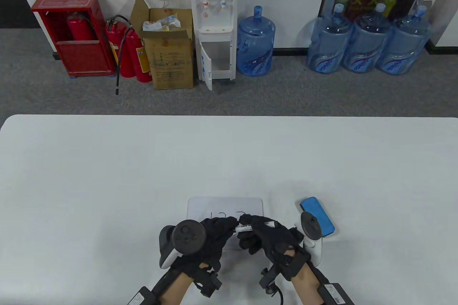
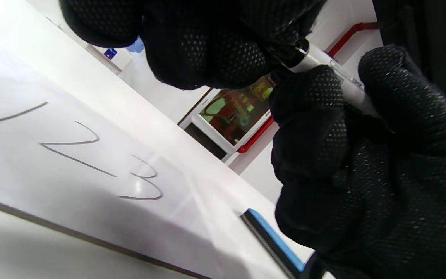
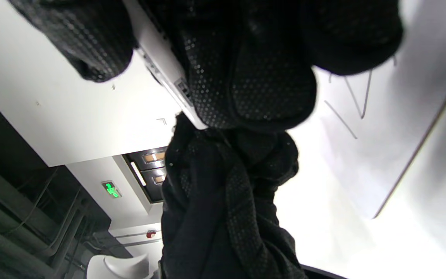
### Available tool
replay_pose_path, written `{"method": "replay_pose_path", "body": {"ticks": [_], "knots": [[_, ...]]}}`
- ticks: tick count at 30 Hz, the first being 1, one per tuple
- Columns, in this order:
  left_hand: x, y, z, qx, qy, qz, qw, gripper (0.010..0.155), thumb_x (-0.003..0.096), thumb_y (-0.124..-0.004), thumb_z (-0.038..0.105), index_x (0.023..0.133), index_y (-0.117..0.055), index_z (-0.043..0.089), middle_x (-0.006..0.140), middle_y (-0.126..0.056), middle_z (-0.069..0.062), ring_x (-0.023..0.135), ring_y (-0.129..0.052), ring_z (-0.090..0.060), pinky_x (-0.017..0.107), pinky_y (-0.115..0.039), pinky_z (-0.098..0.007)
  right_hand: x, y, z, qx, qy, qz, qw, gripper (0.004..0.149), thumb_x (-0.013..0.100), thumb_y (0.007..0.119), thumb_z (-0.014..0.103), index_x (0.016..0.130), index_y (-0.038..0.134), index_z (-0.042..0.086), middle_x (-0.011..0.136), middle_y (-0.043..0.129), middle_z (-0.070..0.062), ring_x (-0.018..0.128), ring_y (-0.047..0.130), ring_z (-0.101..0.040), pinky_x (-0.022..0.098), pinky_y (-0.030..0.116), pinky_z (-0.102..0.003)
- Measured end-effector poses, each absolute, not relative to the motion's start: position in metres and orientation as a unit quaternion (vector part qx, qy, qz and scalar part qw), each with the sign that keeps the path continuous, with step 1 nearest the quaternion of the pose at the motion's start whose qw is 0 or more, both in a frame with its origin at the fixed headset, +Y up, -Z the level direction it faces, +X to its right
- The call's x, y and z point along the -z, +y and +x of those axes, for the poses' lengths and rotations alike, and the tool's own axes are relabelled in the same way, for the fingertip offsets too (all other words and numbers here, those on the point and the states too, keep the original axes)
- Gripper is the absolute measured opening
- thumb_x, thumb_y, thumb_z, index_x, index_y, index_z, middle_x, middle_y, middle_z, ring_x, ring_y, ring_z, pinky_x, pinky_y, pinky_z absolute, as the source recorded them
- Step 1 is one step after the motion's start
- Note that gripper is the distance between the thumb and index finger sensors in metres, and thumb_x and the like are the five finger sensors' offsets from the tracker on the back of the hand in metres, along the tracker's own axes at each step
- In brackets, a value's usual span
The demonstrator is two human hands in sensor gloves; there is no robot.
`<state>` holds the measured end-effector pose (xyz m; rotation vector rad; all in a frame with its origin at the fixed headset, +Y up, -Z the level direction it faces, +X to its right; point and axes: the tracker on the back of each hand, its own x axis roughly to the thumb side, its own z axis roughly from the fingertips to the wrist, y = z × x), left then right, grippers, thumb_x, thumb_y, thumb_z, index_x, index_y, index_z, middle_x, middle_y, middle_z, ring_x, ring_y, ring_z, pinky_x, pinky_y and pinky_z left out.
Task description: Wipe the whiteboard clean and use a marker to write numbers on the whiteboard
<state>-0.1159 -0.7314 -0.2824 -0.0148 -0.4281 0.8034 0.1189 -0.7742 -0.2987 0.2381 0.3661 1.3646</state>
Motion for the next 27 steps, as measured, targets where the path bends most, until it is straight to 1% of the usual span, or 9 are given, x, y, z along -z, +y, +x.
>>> {"method": "replay_pose_path", "body": {"ticks": [3,6,10,13,16,18,19,23,27], "knots": [[0.282,-0.731,-0.117,-0.4,-0.214,-0.009,0.891,0.046,0.0484,-0.071,0.031,0.094,-0.076,0.027,0.085,-0.093,-0.005,0.064,-0.094,-0.028,0.065,-0.071,-0.056,0.296,-0.773,0.116,-0.62,0.167,0.11,0.759,0.051,0.047,0.081,0.047,0.089,0.081,0.019,0.072,0.09,-0.013,0.053,0.1,-0.025,0.038,0.08,-0.048],[0.282,-0.731,-0.117,-0.423,-0.211,-0.007,0.881,0.046,0.0487,-0.071,0.032,0.094,-0.077,0.027,0.084,-0.093,-0.005,0.063,-0.093,-0.028,0.065,-0.071,-0.055,0.299,-0.773,0.118,-0.609,0.18,0.111,0.765,0.051,0.047,0.08,0.048,0.089,0.082,0.019,0.072,0.091,-0.013,0.052,0.1,-0.024,0.039,0.08,-0.048],[0.283,-0.731,-0.117,-0.4,-0.207,-0.006,0.893,0.046,0.0489,-0.072,0.034,0.094,-0.076,0.029,0.085,-0.094,-0.003,0.064,-0.095,-0.026,0.064,-0.072,-0.055,0.3,-0.776,0.124,-0.629,0.182,0.109,0.748,0.054,0.047,0.08,0.051,0.091,0.08,0.02,0.078,0.09,-0.009,0.058,0.098,-0.025,0.042,0.078,-0.049],[0.285,-0.734,-0.123,-0.402,-0.19,-0.007,0.896,0.047,0.049,-0.072,0.035,0.095,-0.076,0.029,0.085,-0.093,-0.003,0.065,-0.094,-0.027,0.064,-0.072,-0.055,0.302,-0.781,0.132,-0.625,0.179,0.089,0.754,0.063,0.045,0.08,0.053,0.095,0.076,0.015,0.082,0.086,-0.012,0.061,0.095,-0.028,0.043,0.075,-0.051],[0.288,-0.732,-0.136,-0.366,-0.158,0.011,0.917,0.047,0.0496,-0.07,0.035,0.096,-0.074,0.028,0.086,-0.092,-0.003,0.066,-0.093,-0.028,0.063,-0.071,-0.056,0.305,-0.78,0.15,-0.637,0.151,0.053,0.754,0.065,0.045,0.082,0.05,0.095,0.076,0.011,0.082,0.085,-0.016,0.06,0.094,-0.032,0.042,0.073,-0.053],[0.291,-0.729,-0.148,-0.341,-0.128,0.026,0.931,0.047,0.0502,-0.069,0.036,0.097,-0.073,0.028,0.087,-0.091,-0.003,0.067,-0.093,-0.028,0.063,-0.071,-0.056,0.308,-0.777,0.167,-0.682,0.127,0.024,0.72,0.063,0.045,0.084,0.047,0.093,0.079,0.006,0.078,0.086,-0.022,0.05,0.095,-0.035,0.033,0.073,-0.053],[0.293,-0.726,-0.155,-0.337,-0.112,0.036,0.934,0.048,0.0505,-0.068,0.035,0.097,-0.072,0.028,0.088,-0.09,-0.003,0.068,-0.092,-0.028,0.063,-0.07,-0.056,0.309,-0.773,0.178,-0.731,0.121,-0.003,0.672,0.062,0.045,0.084,0.046,0.09,0.081,0.004,0.074,0.088,-0.023,0.045,0.095,-0.036,0.029,0.073,-0.053],[0.305,-0.719,-0.185,-0.291,-0.039,0.015,0.956,0.048,0.0509,-0.065,0.034,0.098,-0.069,0.026,0.091,-0.086,-0.004,0.073,-0.089,-0.032,0.065,-0.067,-0.058,0.311,-0.754,0.207,-0.879,-0.007,-0.026,0.476,0.061,0.043,0.082,0.049,0.088,0.083,0.008,0.073,0.091,-0.019,0.042,0.097,-0.031,0.027,0.075,-0.049],[0.315,-0.71,-0.224,-0.174,0.032,0.032,0.984,0.048,0.0508,-0.063,0.036,0.099,-0.068,0.029,0.096,-0.083,-0.001,0.079,-0.086,-0.032,0.067,-0.065,-0.058,0.312,-0.752,0.218,-0.907,-0.033,-0.047,0.417,0.061,0.043,0.083,0.047,0.089,0.083,0.008,0.075,0.089,-0.02,0.046,0.095,-0.034,0.03,0.073,-0.051]]}}
